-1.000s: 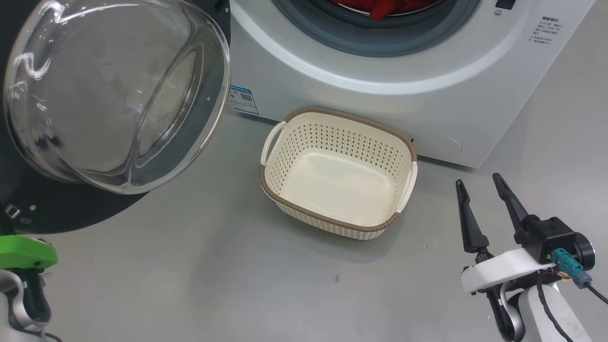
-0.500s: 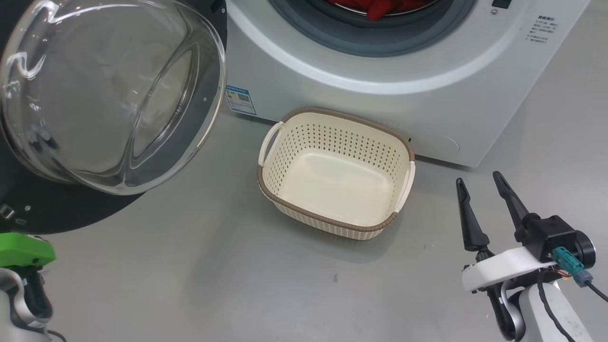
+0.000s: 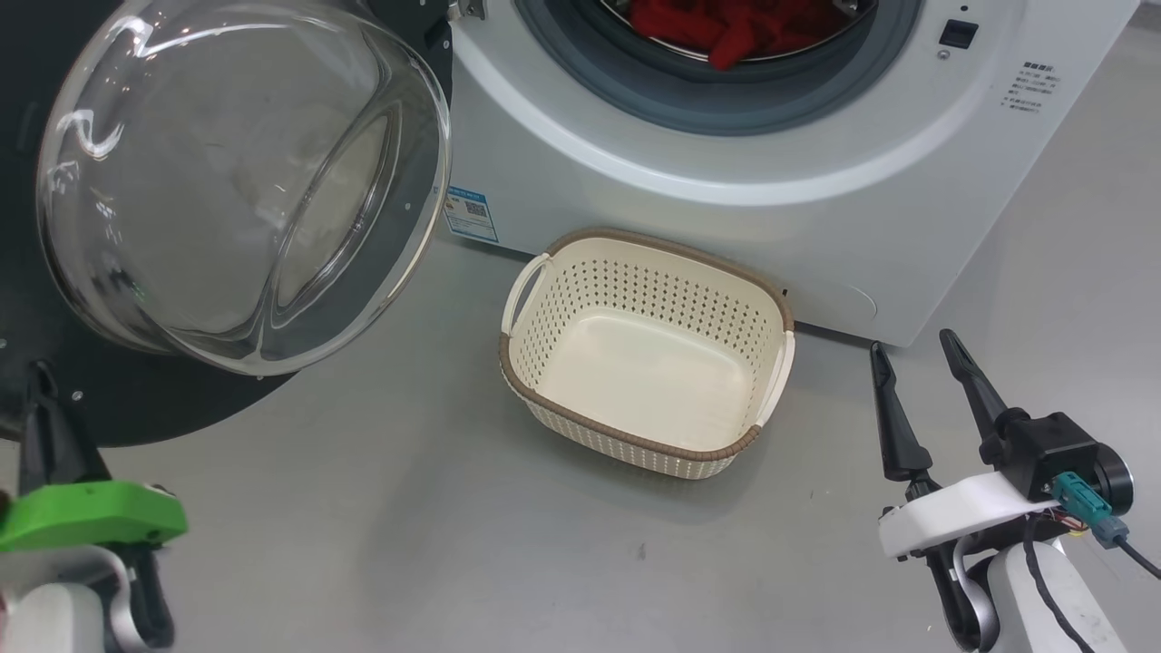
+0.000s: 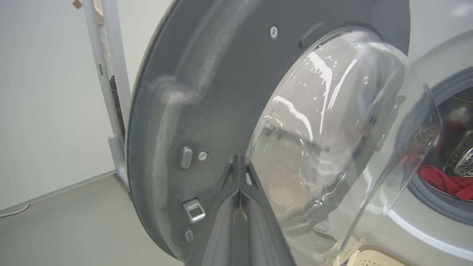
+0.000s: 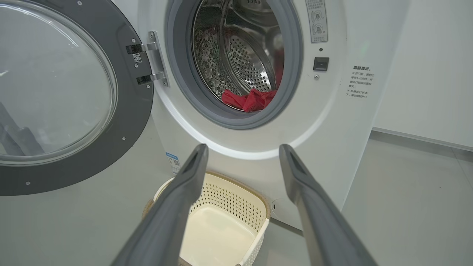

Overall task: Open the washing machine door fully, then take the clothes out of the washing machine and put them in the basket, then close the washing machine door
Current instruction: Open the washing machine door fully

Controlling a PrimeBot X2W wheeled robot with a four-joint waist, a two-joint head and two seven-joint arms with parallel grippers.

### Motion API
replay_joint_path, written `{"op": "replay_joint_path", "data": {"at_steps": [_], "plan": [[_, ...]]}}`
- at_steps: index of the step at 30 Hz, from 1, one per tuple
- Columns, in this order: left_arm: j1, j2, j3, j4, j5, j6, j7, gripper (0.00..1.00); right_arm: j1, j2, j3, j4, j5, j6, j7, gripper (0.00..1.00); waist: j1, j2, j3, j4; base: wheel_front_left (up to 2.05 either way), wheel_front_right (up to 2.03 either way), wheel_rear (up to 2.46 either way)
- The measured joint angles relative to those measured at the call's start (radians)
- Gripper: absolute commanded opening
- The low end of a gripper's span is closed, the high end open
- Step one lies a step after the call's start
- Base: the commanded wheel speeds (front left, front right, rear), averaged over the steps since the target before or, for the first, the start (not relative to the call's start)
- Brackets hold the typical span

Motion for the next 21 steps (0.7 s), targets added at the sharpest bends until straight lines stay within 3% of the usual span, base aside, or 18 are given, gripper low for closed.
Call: {"op": "replay_joint_path", "data": {"at_steps": [6,15,17,18,19,20,21], "plan": [[0.082,-0.049,-0.056,-0.048,0.043,-0.032,0.0,0.0,0.007,0.008,0.008,0.004,0.0,0.003,0.0,1.0,0.0,0.0,-0.027,-0.005,0.0,0.0,0.0],[0.17,-0.063,-0.182,-0.113,0.1,-0.094,0.0,0.0,0.039,0.02,0.022,0.005,0.0,0.005,0.0,1.0,0.0,0.0,-0.074,-0.024,0.0,0.0,0.0],[0.186,-0.063,-0.212,-0.12,0.108,-0.107,0.0,0.28,0.045,0.021,0.029,0.005,0.0,0.006,0.0,1.0,0.0,0.0,-0.082,-0.032,0.0,0.0,0.0],[0.193,-0.064,-0.228,-0.119,0.111,-0.114,0.0,0.49,0.048,0.021,0.033,0.005,0.0,0.006,0.0,1.0,0.0,0.0,-0.086,-0.037,0.0,0.0,0.0],[0.202,-0.064,-0.241,-0.119,0.115,-0.118,0.0,0.81,0.051,0.022,0.036,0.005,0.0,0.006,0.0,1.0,0.0,0.0,-0.09,-0.043,0.0,0.0,0.0],[0.209,-0.063,-0.252,-0.118,0.115,-0.123,0.0,1.0,0.052,0.022,0.04,0.004,0.0,0.006,0.0,1.0,0.0,0.0,-0.094,-0.048,0.0,0.0,0.0],[0.215,-0.063,-0.261,-0.116,0.115,-0.123,0.0,1.0,0.052,0.023,0.044,0.004,0.0,0.006,0.0,1.0,0.0,0.0,-0.097,-0.054,0.0,0.0,0.0]]}}
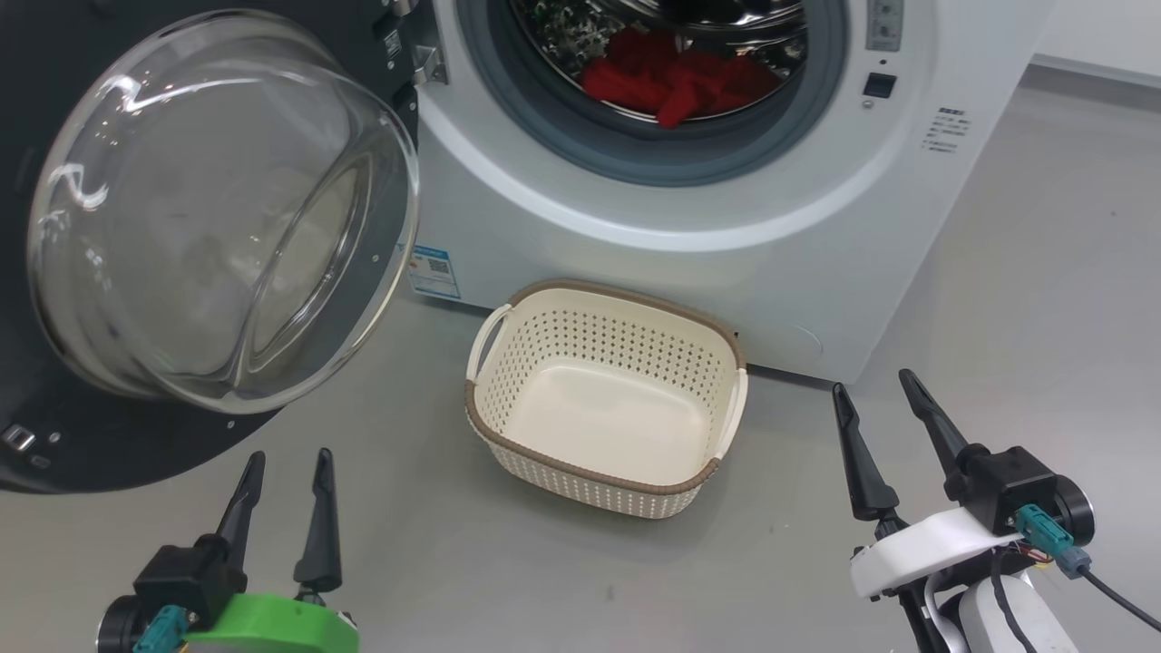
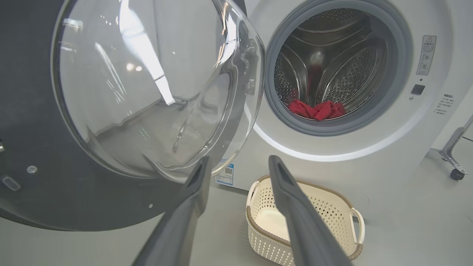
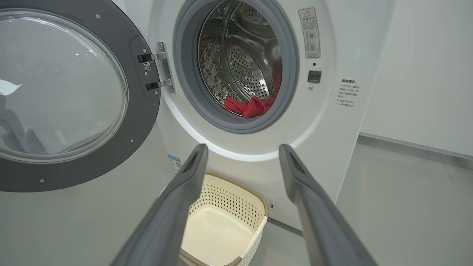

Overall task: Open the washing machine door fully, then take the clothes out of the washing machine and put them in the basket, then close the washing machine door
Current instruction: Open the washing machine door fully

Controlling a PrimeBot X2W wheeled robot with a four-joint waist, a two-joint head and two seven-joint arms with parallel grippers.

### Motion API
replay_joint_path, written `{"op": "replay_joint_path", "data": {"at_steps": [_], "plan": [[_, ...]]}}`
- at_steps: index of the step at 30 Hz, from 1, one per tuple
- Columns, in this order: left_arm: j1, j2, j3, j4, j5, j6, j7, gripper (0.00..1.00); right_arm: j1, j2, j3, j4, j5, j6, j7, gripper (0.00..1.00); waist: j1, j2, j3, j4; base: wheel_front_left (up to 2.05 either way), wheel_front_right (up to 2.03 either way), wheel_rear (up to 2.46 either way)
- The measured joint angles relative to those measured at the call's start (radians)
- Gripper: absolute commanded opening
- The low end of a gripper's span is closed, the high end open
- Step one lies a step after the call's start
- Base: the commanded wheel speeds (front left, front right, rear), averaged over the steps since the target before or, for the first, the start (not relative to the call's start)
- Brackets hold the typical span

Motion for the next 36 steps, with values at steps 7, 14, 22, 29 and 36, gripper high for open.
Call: {"op": "replay_joint_path", "data": {"at_steps": [7,14,22,29,36], "plan": [[0.012,0.006,-0.023,0.003,0.028,0.0,0.002,1.0,0.026,0.004,0.02,-0.002,0.0,0.0,0.0,1.0,0.0,0.0,-0.022,-0.052,0.0,0.0,0.0],[0.016,0.015,-0.031,0.005,0.035,-0.001,0.019,1.0,0.051,0.01,0.036,-0.017,0.0,-0.003,0.0,1.0,0.0,0.0,-0.04,-0.115,0.0,0.0,0.0],[0.022,0.016,-0.034,-0.002,0.035,-0.004,0.037,1.0,0.086,0.012,0.037,-0.034,0.002,-0.02,0.0,1.0,0.0,0.0,-0.054,-0.192,0.0,0.0,0.0],[0.037,0.016,-0.033,-0.009,0.035,0.002,0.046,1.0,0.123,0.014,0.031,-0.049,0.01,-0.038,0.0,1.0,0.0,0.0,-0.063,-0.251,0.0,0.0,0.0],[0.052,0.015,-0.05,-0.014,0.035,0.002,0.064,1.0,0.145,0.016,0.022,-0.067,0.019,-0.052,0.0,1.0,0.0,0.0,-0.07,-0.293,0.0,0.0,0.0]]}}
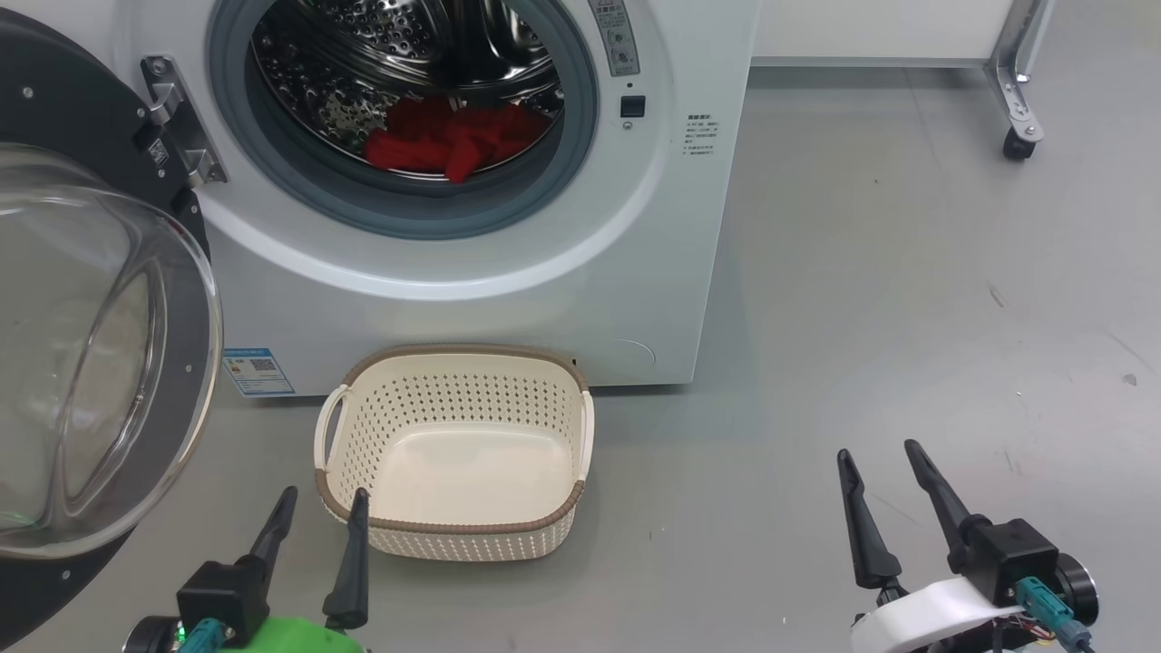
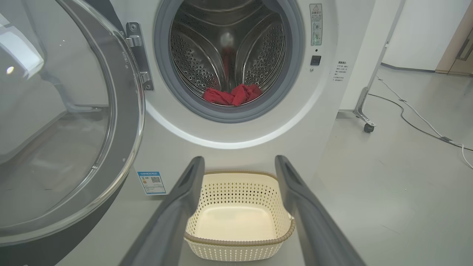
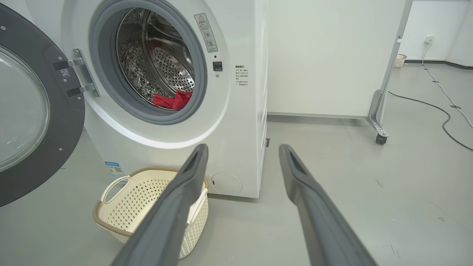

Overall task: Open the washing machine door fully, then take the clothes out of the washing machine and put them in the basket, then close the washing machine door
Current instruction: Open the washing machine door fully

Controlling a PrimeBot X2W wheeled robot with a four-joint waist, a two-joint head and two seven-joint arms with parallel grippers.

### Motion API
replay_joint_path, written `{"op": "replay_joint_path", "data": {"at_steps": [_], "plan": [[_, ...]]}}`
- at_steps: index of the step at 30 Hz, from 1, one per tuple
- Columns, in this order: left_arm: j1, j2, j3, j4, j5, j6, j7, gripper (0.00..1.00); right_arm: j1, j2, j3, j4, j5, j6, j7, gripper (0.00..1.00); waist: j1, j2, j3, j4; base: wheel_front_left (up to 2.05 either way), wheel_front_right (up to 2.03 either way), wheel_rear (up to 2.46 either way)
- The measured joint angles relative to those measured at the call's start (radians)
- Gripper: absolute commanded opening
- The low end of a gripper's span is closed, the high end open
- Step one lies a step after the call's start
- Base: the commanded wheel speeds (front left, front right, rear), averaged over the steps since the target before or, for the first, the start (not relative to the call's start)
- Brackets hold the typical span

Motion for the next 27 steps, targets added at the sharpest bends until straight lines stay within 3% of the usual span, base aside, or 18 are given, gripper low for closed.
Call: {"op": "replay_joint_path", "data": {"at_steps": [27], "plan": [[0.005,-0.002,-0.026,-0.028,0.0,0.012,0.024,1.0,0.02,0.003,-0.012,-0.047,0.012,-0.019,0.0,1.0,0.0,0.0,0.019,0.005,0.0,0.0,0.0]]}}
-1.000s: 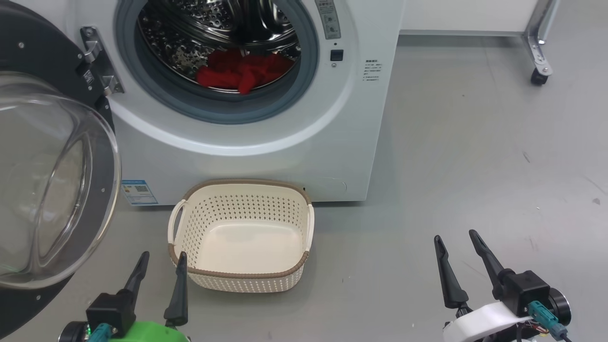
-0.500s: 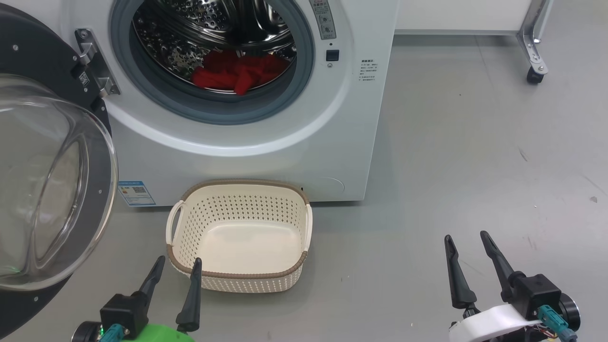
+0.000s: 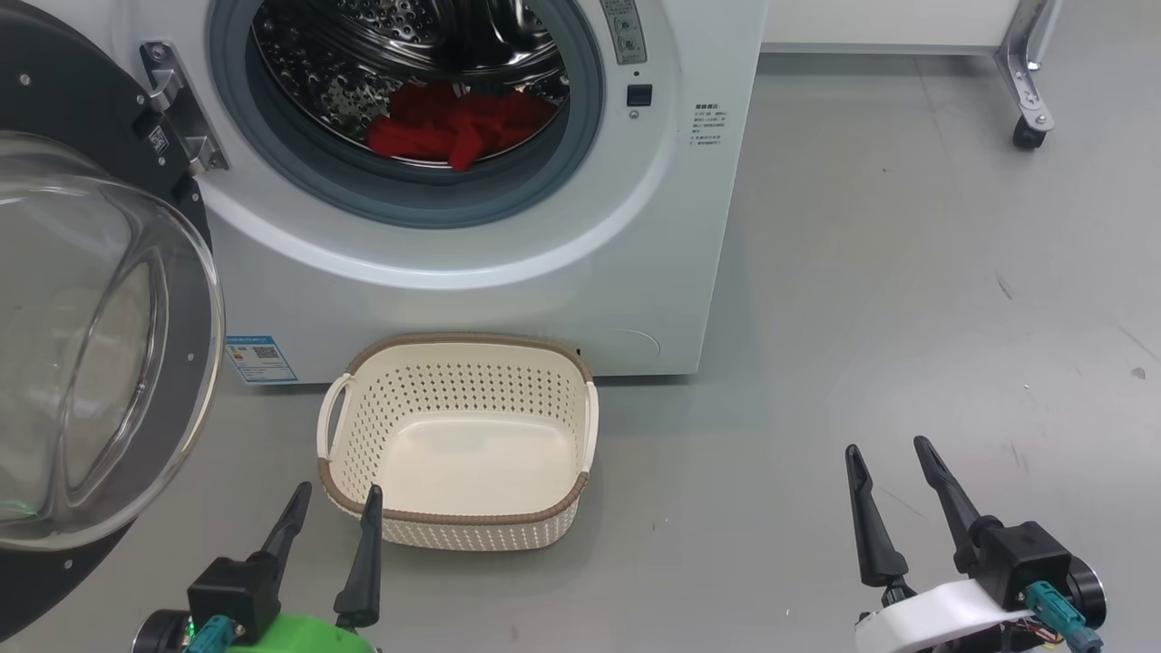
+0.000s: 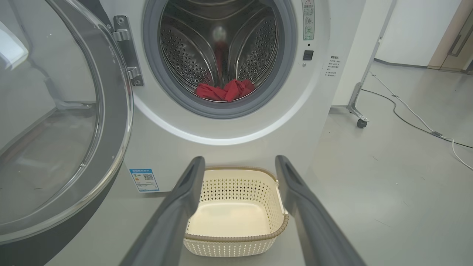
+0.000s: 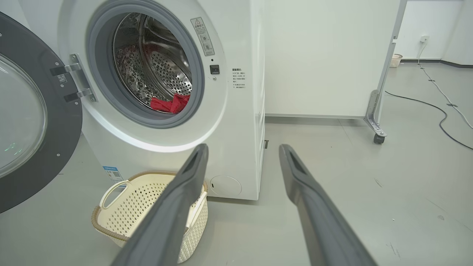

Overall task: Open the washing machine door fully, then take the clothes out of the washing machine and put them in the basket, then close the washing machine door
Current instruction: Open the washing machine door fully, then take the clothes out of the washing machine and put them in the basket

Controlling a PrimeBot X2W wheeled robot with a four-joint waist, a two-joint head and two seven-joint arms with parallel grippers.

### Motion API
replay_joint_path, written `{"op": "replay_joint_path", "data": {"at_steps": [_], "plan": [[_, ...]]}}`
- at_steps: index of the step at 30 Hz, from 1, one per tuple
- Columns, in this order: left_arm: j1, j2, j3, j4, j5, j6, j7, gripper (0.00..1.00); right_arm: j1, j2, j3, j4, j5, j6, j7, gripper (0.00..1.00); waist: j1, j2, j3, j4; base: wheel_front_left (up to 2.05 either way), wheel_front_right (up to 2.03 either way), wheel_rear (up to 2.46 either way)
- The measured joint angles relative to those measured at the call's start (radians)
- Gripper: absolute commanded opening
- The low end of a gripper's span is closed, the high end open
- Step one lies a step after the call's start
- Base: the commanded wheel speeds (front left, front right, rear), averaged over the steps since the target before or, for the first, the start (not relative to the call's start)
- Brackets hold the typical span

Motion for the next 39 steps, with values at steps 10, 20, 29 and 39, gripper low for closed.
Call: {"op": "replay_joint_path", "data": {"at_steps": [10,20,29,39], "plan": [[0.0,0.0,-0.001,-0.008,0.0,0.003,0.0,1.0,0.002,0.0,0.002,-0.006,0.0,-0.001,0.0,1.0,0.0,0.0,0.003,-0.003,0.01,-0.04,0.03],[0.0,0.0,-0.002,-0.013,0.011,0.013,-0.002,1.0,0.003,0.0,0.007,-0.012,0.006,-0.005,0.0,1.0,0.0,0.0,0.0,-0.007,0.27,-0.34,0.06],[0.0,0.0,-0.002,-0.014,0.011,0.013,-0.009,1.0,0.019,0.0,0.011,-0.012,0.007,-0.008,0.0,1.0,0.0,0.0,-0.006,-0.012,0.62,-0.62,0.0],[0.0,0.0,-0.007,-0.017,0.011,0.013,-0.01,1.0,0.02,0.0,0.014,-0.012,0.01,-0.009,0.0,1.0,0.0001,0.0,-0.011,-0.015,0.92,-0.92,0.0]]}}
